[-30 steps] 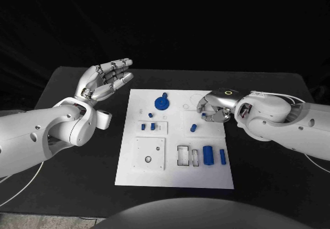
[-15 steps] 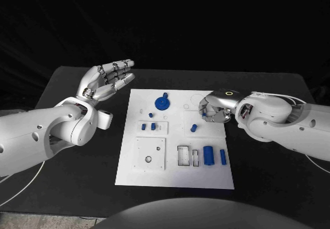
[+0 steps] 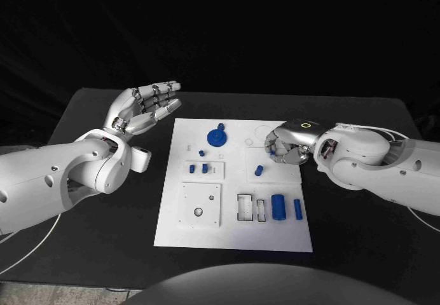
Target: Assemble the parts on the task board
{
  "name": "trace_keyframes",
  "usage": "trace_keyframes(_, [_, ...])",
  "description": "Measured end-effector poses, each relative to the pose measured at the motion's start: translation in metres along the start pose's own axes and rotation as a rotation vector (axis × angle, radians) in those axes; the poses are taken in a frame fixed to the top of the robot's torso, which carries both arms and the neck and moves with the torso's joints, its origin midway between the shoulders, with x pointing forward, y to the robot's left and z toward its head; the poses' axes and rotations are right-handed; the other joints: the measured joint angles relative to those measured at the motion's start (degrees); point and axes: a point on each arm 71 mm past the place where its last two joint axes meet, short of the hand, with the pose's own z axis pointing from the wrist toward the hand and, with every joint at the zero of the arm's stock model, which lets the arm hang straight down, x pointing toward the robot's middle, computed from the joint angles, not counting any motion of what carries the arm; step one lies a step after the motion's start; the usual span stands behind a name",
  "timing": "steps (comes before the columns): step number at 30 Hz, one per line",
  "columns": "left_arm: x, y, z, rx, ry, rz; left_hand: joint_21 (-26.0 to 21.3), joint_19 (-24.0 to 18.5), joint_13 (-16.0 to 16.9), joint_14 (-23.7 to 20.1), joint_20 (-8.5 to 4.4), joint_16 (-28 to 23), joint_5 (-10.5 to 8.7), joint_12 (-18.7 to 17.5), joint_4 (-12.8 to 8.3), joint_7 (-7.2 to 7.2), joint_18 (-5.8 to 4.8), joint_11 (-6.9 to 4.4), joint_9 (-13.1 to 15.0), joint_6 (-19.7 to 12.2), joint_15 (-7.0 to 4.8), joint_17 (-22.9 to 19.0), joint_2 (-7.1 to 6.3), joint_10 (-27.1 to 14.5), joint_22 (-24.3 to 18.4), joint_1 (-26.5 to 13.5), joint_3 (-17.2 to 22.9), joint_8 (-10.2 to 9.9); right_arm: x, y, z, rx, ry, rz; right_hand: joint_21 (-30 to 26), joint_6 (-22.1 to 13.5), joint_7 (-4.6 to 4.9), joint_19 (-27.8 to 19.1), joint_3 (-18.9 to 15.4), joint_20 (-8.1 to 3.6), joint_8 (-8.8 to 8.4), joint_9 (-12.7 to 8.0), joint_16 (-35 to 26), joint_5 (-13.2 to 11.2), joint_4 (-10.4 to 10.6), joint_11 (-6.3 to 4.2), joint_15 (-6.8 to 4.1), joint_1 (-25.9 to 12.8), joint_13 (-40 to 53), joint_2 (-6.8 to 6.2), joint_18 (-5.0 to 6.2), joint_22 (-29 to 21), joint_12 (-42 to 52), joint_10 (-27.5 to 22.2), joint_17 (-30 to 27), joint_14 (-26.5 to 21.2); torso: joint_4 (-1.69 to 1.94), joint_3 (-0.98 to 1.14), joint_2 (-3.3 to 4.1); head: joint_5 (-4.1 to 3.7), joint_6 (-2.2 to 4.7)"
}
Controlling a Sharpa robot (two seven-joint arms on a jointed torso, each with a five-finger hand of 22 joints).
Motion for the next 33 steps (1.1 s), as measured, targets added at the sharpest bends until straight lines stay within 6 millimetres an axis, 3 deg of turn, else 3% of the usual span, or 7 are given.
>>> trace_keyframes(2, [0.000,0.000,0.000,-0.002,0.002,-0.001,0.2,0.0,0.0,0.1,0.00,0.2,0.20,0.2,-0.2,0.00,0.01,0.02,0.0,0.0,0.01,0.0,0.18,0.0,0.0,0.2,-0.2,0.0,0.000,0.000,0.000,-0.001,0.001,0.000,0.0,-0.3,0.30,0.0,0.2,0.00,0.00,0.0,0.0,0.2,-0.2,0.00,0.00,0.2,0.1,0.24,0.77,0.0,0.2,0.0,0.0,0.0,-0.01,0.00,-0.01,0.00,0.00])
trace_keyframes(7, [0.001,0.001,0.000,-0.008,0.007,-0.004,0.5,0.8,0.1,0.5,-0.01,0.3,0.90,0.6,0.0,0.01,0.00,0.51,0.0,0.4,0.23,0.0,0.32,0.7,-0.3,0.8,-0.3,0.0,0.001,0.000,0.000,-0.002,0.004,0.001,0.6,-0.6,0.57,0.0,0.6,0.00,-0.40,-0.3,0.0,0.5,-0.6,-0.03,0.21,0.3,-0.2,0.30,0.77,0.0,0.3,0.0,-0.1,-0.2,-0.03,0.01,-0.01,-0.07,0.00])
trace_keyframes(10, [0.001,0.002,0.000,-0.011,0.010,-0.005,0.5,1.0,0.2,0.8,-0.11,0.6,1.36,0.9,0.0,0.20,0.00,0.62,0.0,0.6,0.30,0.0,0.45,1.0,-0.4,0.9,-0.3,0.0,0.001,0.001,0.000,-0.003,0.004,0.002,1.2,-0.7,0.75,0.0,1.3,0.00,-0.40,-0.5,0.0,0.9,-0.8,0.46,0.20,0.3,-0.8,0.30,0.77,0.0,-0.3,0.5,-0.1,-0.2,-0.03,0.01,-0.02,-0.10,0.00])
trace_keyframes(15, [0.002,0.003,0.000,-0.015,0.014,-0.007,0.7,1.5,0.3,1.9,-0.12,1.1,2.11,1.3,-0.2,0.20,0.00,0.76,0.0,1.0,0.32,0.1,0.46,1.9,-0.7,1.5,-0.5,0.2,0.001,0.001,0.000,-0.007,0.002,0.003,3.4,0.7,1.18,0.3,2.3,0.33,-0.46,-0.8,0.7,1.9,-1.8,0.32,0.53,0.3,-2.1,0.31,0.77,0.0,-0.9,3.8,0.1,0.1,-0.04,0.01,-0.02,-0.11,0.00])
trace_keyframes(25, [0.002,0.004,0.000,-0.021,0.018,-0.008,1.0,2.3,0.4,3.2,-0.21,1.7,3.17,2.3,-0.3,0.31,0.01,1.02,0.1,1.9,0.40,0.2,0.38,3.1,-1.0,2.3,-0.6,0.2,0.001,0.001,-0.005,-0.028,-0.037,0.020,4.7,3.3,1.27,0.9,3.2,0.39,0.48,-0.6,0.5,2.1,-2.7,2.14,0.84,1.2,-4.1,1.16,0.76,0.0,-1.8,6.7,-0.9,0.4,-0.04,-0.02,-0.04,0.32,0.00])
trace_keyframes(33, [0.002,0.005,0.000,-0.023,0.022,-0.009,1.3,2.5,0.4,3.5,-0.01,1.9,3.45,2.3,-0.3,0.31,0.00,1.03,0.1,1.9,0.52,0.2,0.61,3.5,-1.1,2.6,-0.6,0.2,-0.029,0.005,-0.010,-0.062,-0.141,0.028,5.6,3.3,1.27,0.9,3.2,0.39,0.32,-0.8,0.5,2.0,-2.8,2.29,0.84,1.2,-4.2,1.17,0.76,0.0,-2.3,6.8,-0.6,0.4,0.07,-0.05,-0.02,0.78,0.00])
